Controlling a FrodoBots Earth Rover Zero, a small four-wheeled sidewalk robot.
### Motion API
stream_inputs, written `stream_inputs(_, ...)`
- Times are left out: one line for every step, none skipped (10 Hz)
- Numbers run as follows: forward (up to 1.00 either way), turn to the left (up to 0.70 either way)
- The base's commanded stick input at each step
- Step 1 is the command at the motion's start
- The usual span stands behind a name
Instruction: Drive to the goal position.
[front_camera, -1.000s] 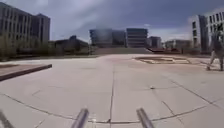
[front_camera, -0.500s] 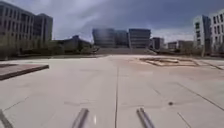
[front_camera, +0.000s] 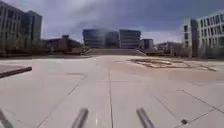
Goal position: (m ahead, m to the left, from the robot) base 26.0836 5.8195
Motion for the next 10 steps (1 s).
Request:
stream_inputs(1.0,-0.01)
stream_inputs(1.0,-0.04)
stream_inputs(1.0,-0.07)
stream_inputs(1.0,-0.13)
stream_inputs(1.0,-0.36)
stream_inputs(1.0,-0.4)
stream_inputs(1.0,-0.07)
stream_inputs(1.0,0.0)
stream_inputs(1.0,0.0)
stream_inputs(1.0,0.0)
